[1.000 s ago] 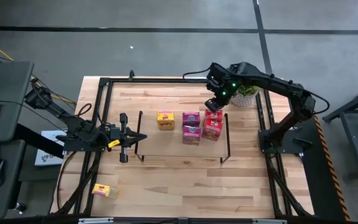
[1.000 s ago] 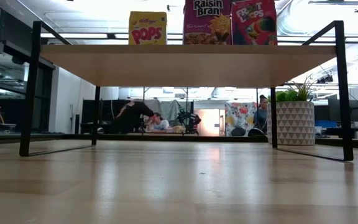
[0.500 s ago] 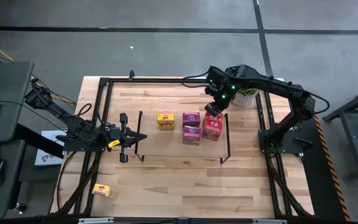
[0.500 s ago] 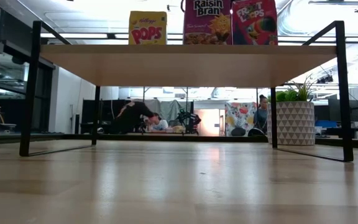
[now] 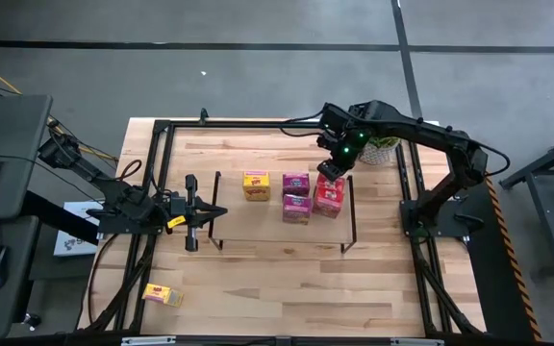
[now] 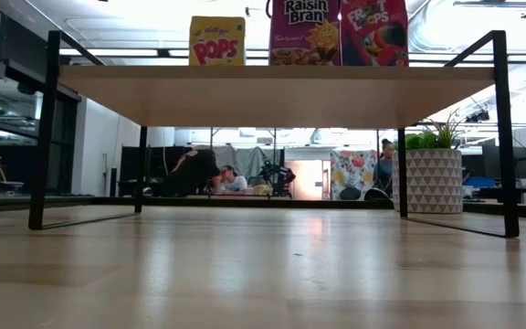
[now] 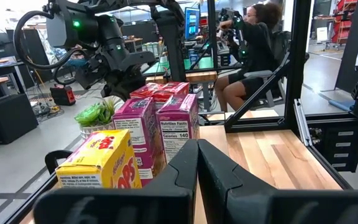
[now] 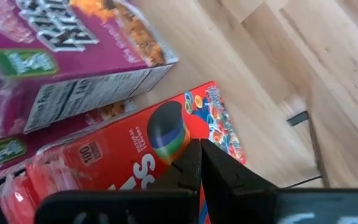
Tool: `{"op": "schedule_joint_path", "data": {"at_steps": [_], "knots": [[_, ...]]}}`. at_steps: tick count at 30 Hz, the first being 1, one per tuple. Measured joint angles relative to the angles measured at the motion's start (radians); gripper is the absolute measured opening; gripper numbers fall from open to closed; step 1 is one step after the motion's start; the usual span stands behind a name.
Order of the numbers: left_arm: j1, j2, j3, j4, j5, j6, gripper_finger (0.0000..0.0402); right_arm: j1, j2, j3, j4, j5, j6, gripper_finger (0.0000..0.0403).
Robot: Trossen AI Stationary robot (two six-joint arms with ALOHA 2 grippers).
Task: Stack cereal on shelf
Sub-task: Adjust the red cereal boxes on the shelf
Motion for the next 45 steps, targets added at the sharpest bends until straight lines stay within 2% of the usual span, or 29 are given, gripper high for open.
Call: {"op": "schedule_joint_path", "data": {"at_steps": [34, 41, 45], "knots": [[0.000, 0.000, 0.000, 0.000, 0.000, -0.002, 0.0003, 0.030, 0.000, 0.000, -0.016, -0.078, -0.003, 0.0000], [0.000, 0.000, 0.000, 0.000, 0.000, -0.002, 0.0003, 0.030, 0.000, 0.000, -0.016, -0.124, -0.011, 0.0000], [0.000, 0.000, 0.000, 0.000, 0.000, -0.002, 0.0003, 0.030, 0.000, 0.000, -0.016, -0.107, -0.027, 0.0000]]}}
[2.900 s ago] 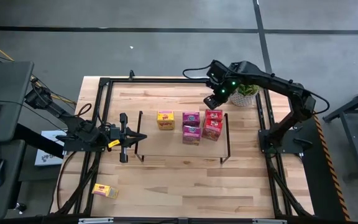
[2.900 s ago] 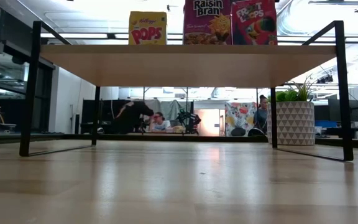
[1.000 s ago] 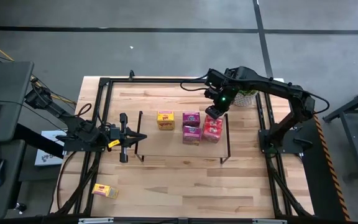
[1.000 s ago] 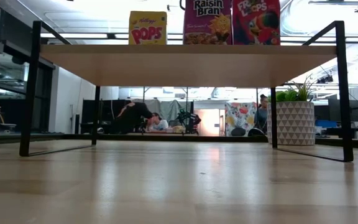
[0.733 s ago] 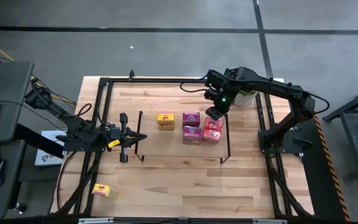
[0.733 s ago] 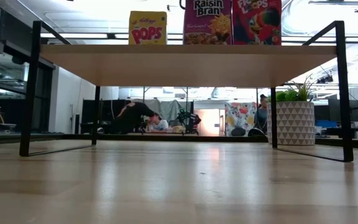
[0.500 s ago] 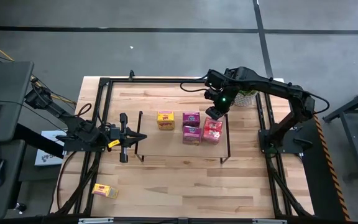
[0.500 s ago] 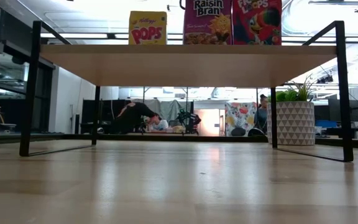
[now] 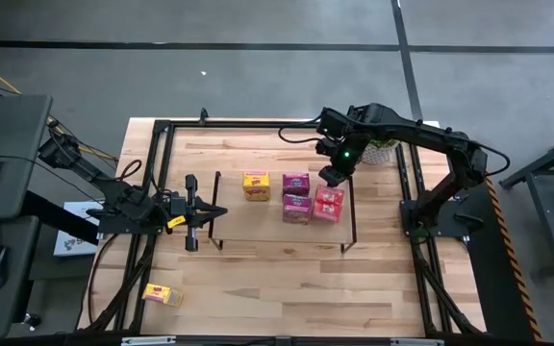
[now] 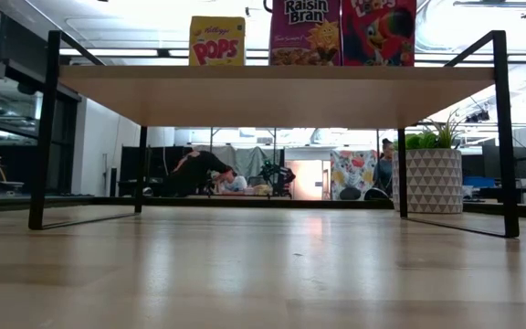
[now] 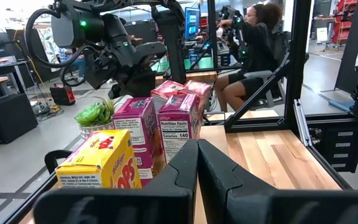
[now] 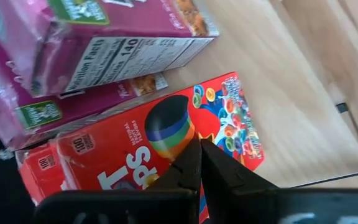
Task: Stack cereal on shelf
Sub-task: Adjust the red cereal boxes on the shelf, then put the yellow cereal box on the shelf
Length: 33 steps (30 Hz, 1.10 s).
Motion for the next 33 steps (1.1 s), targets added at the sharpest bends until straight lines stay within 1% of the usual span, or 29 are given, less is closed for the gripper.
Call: {"op": "schedule_joint_path", "data": {"at_steps": [3, 11, 16, 20, 24, 27, 30, 33], "knots": [[0.000, 0.000, 0.000, 0.000, 0.000, 0.000, 0.0003, -0.001, 0.000, 0.000, 0.000, 0.031, -0.002, 0.0000], [0.000, 0.000, 0.000, 0.000, 0.000, 0.000, 0.0003, -0.015, 0.000, 0.000, 0.003, 0.043, -0.025, 0.0000], [0.000, 0.000, 0.000, 0.000, 0.000, 0.000, 0.0003, -0.037, 0.000, 0.010, 0.007, 0.112, -0.056, 0.0000], [0.000, 0.000, 0.000, 0.000, 0.000, 0.001, 0.0003, -0.057, 0.000, 0.043, 0.008, 0.158, -0.079, 0.0000], [0.000, 0.000, 0.000, 0.000, 0.000, 0.002, 0.0003, -0.070, -0.001, 0.117, 0.008, 0.258, -0.136, 0.0000], [0.000, 0.000, 0.000, 0.000, 0.000, 0.002, 0.0003, -0.071, -0.015, 0.191, 0.014, 0.380, -0.181, 0.0000], [0.000, 0.000, 0.000, -0.001, 0.000, 0.003, 0.0003, -0.044, -0.050, 0.240, 0.054, 0.485, -0.211, 0.0000], [0.000, 0.000, 0.000, -0.004, 0.000, 0.015, 0.0003, 0.008, -0.114, 0.240, 0.135, 0.509, -0.254, 0.0000]]}}
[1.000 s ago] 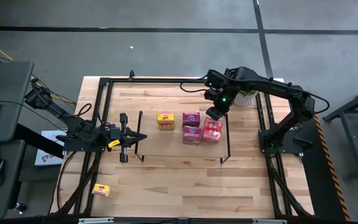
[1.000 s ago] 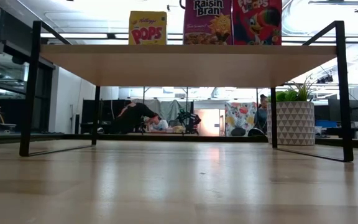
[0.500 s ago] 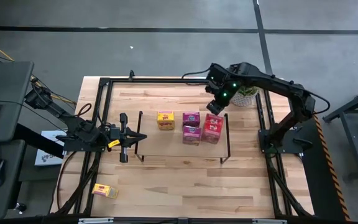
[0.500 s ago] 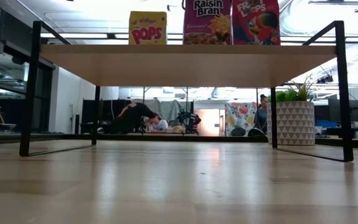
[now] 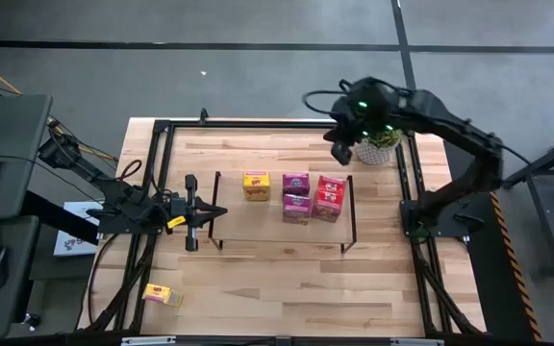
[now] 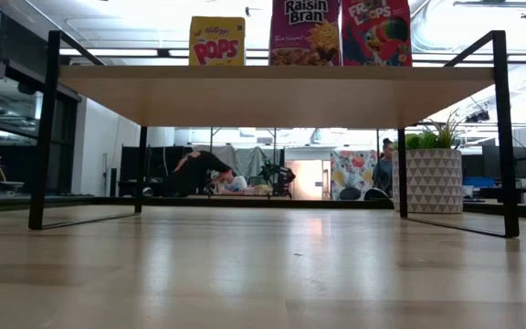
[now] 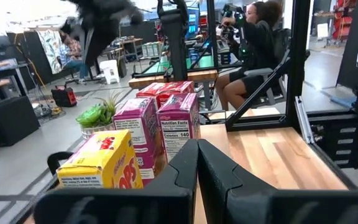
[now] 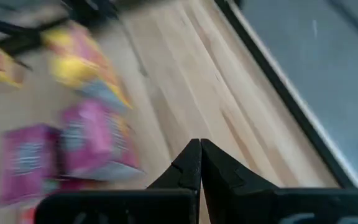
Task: Stack cereal on shelf
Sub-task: Put the yellow cereal box on the shelf
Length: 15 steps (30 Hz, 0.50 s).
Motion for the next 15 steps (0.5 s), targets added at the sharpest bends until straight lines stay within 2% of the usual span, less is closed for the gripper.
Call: {"op": "schedule_joint_path", "data": {"at_steps": [6, 11, 15], "knots": [[0.000, 0.000, 0.000, 0.001, 0.000, 0.051, 0.0003, 0.155, -0.186, -0.171, 0.242, 0.024, -0.056, 0.0000], [0.000, 0.000, 0.000, 0.005, 0.000, 0.057, 0.0003, 0.301, -0.368, -0.446, 0.527, 0.023, -0.108, 0.0000], [0.000, 0.000, 0.000, 0.009, -0.002, 0.060, 0.0003, 0.418, -0.502, -0.689, 0.828, 0.019, -0.176, 0.0000]]}}
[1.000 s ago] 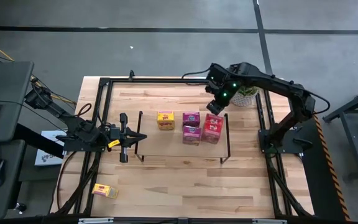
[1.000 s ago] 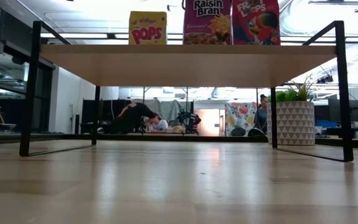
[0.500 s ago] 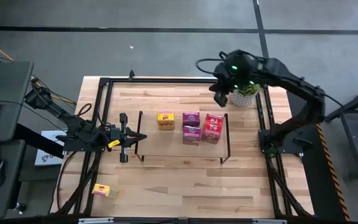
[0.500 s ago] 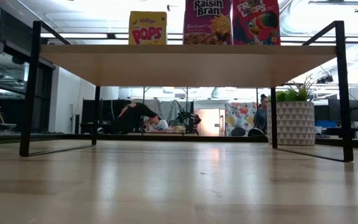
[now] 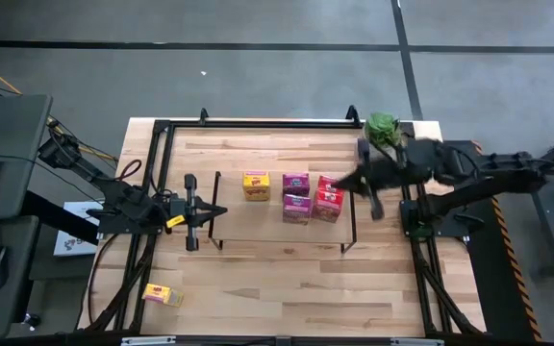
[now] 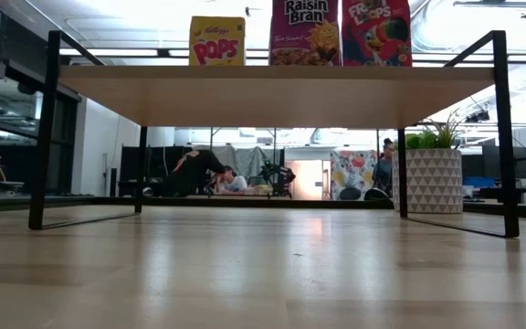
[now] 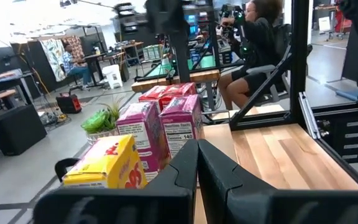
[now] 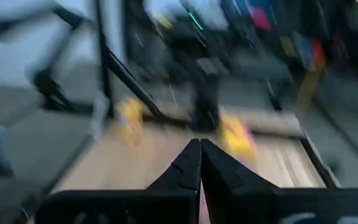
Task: Stack cereal on shelf
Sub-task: Put the yellow cereal box on the shelf
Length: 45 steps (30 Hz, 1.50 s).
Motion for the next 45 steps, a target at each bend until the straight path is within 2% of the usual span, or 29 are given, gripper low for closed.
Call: {"op": "schedule_joint_path", "data": {"at_steps": [5, 9, 12, 15, 20, 24, 26, 35, 40, 45], "knots": [[0.000, 0.000, 0.000, 0.031, -0.022, 0.024, 0.0003, 0.158, -0.105, -0.247, 0.435, -0.027, -0.118, 0.0000], [0.000, 0.000, 0.000, 0.033, -0.023, 0.025, 0.0003, 0.249, -0.121, -0.371, 0.629, -0.026, -0.175, 0.0000], [0.000, 0.000, 0.000, 0.032, -0.025, 0.025, 0.0003, 0.286, -0.111, -0.434, 0.684, -0.025, -0.183, 0.0000], [0.000, 0.000, 0.000, 0.032, -0.025, 0.022, 0.0003, 0.315, -0.096, -0.475, 0.711, 0.024, -0.214, 0.0000], [0.000, 0.000, 0.000, 0.032, -0.025, 0.022, 0.0003, 0.376, -0.050, -0.499, 0.784, 0.214, -0.330, 0.0000], [0.000, 0.000, 0.000, 0.032, -0.025, 0.022, 0.0003, 0.408, -0.022, -0.499, 0.847, 0.425, -0.349, 0.0000], [0.000, 0.000, 0.000, 0.032, -0.025, 0.022, 0.0003, 0.418, -0.013, -0.499, 0.866, 0.476, -0.354, 0.0000], [0.000, 0.000, 0.003, 0.036, -0.025, 0.056, 0.0005, 0.425, -0.012, -0.499, 0.889, 0.494, -0.350, 0.0000], [0.000, 0.000, 0.079, -0.014, -0.020, 0.074, 0.0048, 0.425, -0.012, -0.499, 0.888, 0.494, -0.348, 0.0000], [0.006, 0.000, 0.189, -0.193, 0.022, 0.067, 0.0142, 0.425, -0.012, -0.499, 0.883, 0.494, -0.316, 0.0000]]}}
